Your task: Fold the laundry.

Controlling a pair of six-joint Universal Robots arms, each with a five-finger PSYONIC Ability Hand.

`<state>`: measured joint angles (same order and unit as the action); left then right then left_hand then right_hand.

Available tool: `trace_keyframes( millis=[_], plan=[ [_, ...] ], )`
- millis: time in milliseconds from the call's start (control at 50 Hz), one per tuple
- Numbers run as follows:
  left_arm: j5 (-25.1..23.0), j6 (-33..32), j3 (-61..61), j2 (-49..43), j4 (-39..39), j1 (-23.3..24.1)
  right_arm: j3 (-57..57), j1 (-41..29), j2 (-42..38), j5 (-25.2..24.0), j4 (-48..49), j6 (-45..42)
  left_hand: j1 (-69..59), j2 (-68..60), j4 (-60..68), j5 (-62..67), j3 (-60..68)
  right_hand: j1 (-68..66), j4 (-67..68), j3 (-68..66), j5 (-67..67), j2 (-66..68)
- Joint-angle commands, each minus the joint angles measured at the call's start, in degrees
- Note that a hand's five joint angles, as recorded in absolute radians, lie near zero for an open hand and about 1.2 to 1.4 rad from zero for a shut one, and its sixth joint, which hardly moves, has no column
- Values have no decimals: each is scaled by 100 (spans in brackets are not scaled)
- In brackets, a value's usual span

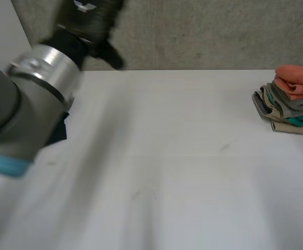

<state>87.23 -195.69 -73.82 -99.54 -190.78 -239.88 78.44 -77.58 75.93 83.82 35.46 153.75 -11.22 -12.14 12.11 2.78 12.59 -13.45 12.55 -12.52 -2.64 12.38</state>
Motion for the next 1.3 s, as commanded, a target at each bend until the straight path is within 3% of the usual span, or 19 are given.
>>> trace_keyframes(
  millis=[20,120,220,320,460,560,580,600,620,740,800,880,940,1040,1140,1180,1220,1260,1300],
  plan=[
    [233,-741,104,-328,-12,-1341,2111,-1871,880,-1813,638,393,-67,24,-21,-89,-70,345,-255,252,264,-238],
    [76,-1453,192,-1145,-29,-2053,2825,-2613,854,-2283,120,156,-51,41,-38,-105,-86,345,-255,252,264,-238],
    [-731,-2164,367,-2303,-169,-2852,2975,-2903,460,-2221,-925,-274,0,91,-88,-156,-137,345,-255,252,264,-238],
    [-1515,-2579,780,-3298,-266,-3170,3001,-3106,-156,-1985,-1691,-898,-17,74,-72,-139,-120,345,-255,252,264,-238],
    [-1692,-2834,1685,-4441,-258,-3285,3133,-3088,-236,-1764,-1701,-1101,-268,-177,180,112,131,345,-255,252,264,-238],
    [-1701,-2834,1959,-4697,-240,-3293,3160,-3044,-131,-1738,-1701,-1022,-2719,-2628,2630,2563,2582,345,-255,252,264,-238],
    [-1683,-2826,1967,-4680,-249,-3267,3168,-3035,-87,-1738,-1692,-1022,-5140,-5048,5051,4984,5003,345,-255,252,264,-238],
    [-1657,-2817,1959,-4671,-266,-3232,3177,-3018,-34,-1729,-1692,-1013,-6613,-6521,6524,6457,6476,345,-255,252,264,-238],
    [-1622,-2799,1933,-4654,-275,-3197,3212,-2974,62,-1729,-1692,-1005,-6875,-6784,6787,6719,6738,345,-255,252,264,-238],
    [-981,-2379,1618,-4119,-407,-2715,3248,-2781,282,-1694,-1692,-969,-6878,-6786,6789,6722,6741,345,-255,252,264,-238],
    [-1067,-2036,1143,-3636,-407,-2433,3248,-2623,467,-1589,-1692,-969,-6878,-6786,6789,6722,6741,345,-255,252,264,-238],
    [-1524,-1201,273,-2528,-460,-1862,3221,-2412,634,-1492,-1657,-952,-6878,-6786,6789,6722,6741,345,-255,252,264,-238],
    [-1875,-543,-333,-1878,-460,-1143,3177,-2306,731,-1413,-1639,-882,-6878,-6786,6789,6722,6741,345,-255,252,264,-238],
    [-1938,-163,-730,-1735,-486,-202,3160,-2165,801,-1307,-1639,-715,-6878,-6786,6789,6722,6741,345,-255,252,264,-238],
    [-1894,-136,-599,-2157,-548,748,3142,-2139,783,-1298,-1639,-697,-6878,-6786,6789,6722,6741,345,-255,252,264,-238],
    [-1701,-162,-406,-2341,-609,969,3142,-2139,766,-1298,-1657,-697,-4585,-4494,4497,4429,4448,345,-255,252,264,-238],
    [-1334,-162,-231,-2386,-679,934,3160,-2139,731,-1290,-1665,-697,-3136,-3045,3047,2980,2999,345,-255,252,264,-238],
    [-552,-232,-46,-2386,-759,785,3168,-2139,722,-1298,-1657,-697,-600,-509,512,444,463,345,-255,252,264,-238],
    [11,-381,51,-2386,-759,531,3177,-2121,722,-1298,-1657,-697,122,214,-211,-278,-259,345,-255,252,264,-238]
  ],
)
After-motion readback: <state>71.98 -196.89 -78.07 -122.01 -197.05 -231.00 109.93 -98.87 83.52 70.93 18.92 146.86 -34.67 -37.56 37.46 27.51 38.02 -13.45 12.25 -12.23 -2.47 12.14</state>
